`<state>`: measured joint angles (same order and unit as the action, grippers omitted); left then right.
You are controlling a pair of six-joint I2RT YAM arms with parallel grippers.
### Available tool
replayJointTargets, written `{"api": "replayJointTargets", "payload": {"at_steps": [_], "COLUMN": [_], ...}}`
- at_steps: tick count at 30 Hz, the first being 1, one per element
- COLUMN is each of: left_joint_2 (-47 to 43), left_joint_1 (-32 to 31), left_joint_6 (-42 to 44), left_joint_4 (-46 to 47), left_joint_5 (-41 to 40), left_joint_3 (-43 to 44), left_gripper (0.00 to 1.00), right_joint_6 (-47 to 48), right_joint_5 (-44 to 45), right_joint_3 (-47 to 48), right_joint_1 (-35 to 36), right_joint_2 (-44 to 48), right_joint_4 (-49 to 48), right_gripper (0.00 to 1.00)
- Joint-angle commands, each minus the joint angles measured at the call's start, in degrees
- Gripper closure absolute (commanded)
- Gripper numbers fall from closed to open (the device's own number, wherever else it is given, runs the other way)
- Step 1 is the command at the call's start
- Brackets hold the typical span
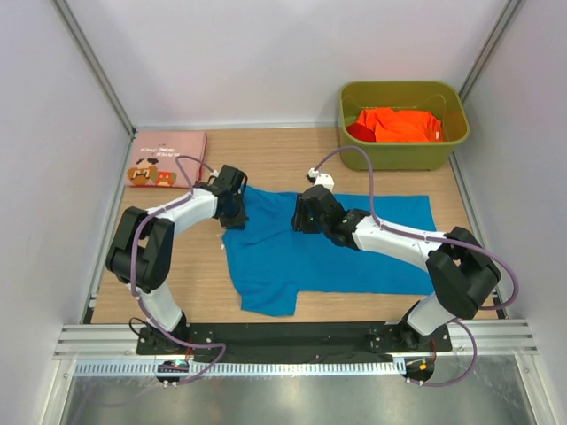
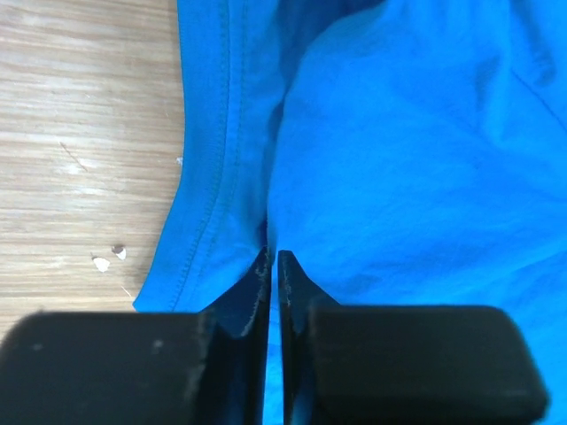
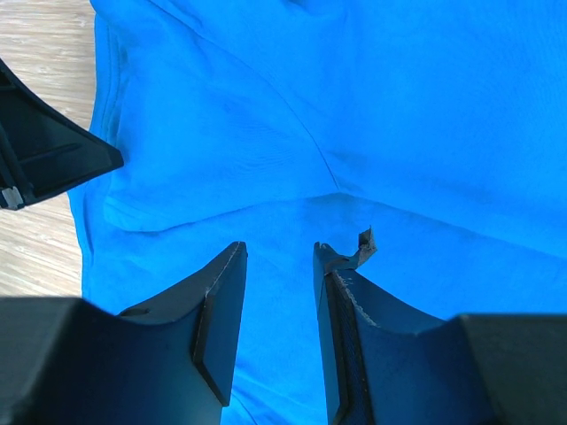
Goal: Fold and stack the t-shirts
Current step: Fold the tshirt
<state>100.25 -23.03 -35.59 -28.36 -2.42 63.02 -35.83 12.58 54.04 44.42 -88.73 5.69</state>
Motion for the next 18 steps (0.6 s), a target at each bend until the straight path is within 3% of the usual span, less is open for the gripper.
{"api": "replayJointTargets", "payload": {"at_steps": [1,5,11,18], "left_joint_2": [-1.11,-0.14,-0.76,1.00], "left_joint_1": [-0.70,-0.79,-0.70,-0.79], "left_joint_6": [-0.09,-0.26,-0.09,0.44], "left_joint_4": [-1.52,-2.31,-2.49,-0.47], "left_joint_5": [-1.36,-2.24,-4.88,-1.89], "left_joint_3": [1.84,1.84,2.01,1.14], "left_gripper": [0.95,0.98,0.84,0.79], "right_joint_6": [0.15,0.33,0.50,0.50], "right_joint_5": [0.96,1.31,1.31,1.57], "right_joint_3": [-0.07,-0.25,-0.34,-0.43], "right_joint_1": [0.05,0.05,0.05,0.05], "right_joint_2": [1.10,1.54,1.80,2.24], "right_joint_4": [-1.30,-1.12,-0.95,-0.86], "right_gripper": [0.58,0.57,0.57,0.58]}}
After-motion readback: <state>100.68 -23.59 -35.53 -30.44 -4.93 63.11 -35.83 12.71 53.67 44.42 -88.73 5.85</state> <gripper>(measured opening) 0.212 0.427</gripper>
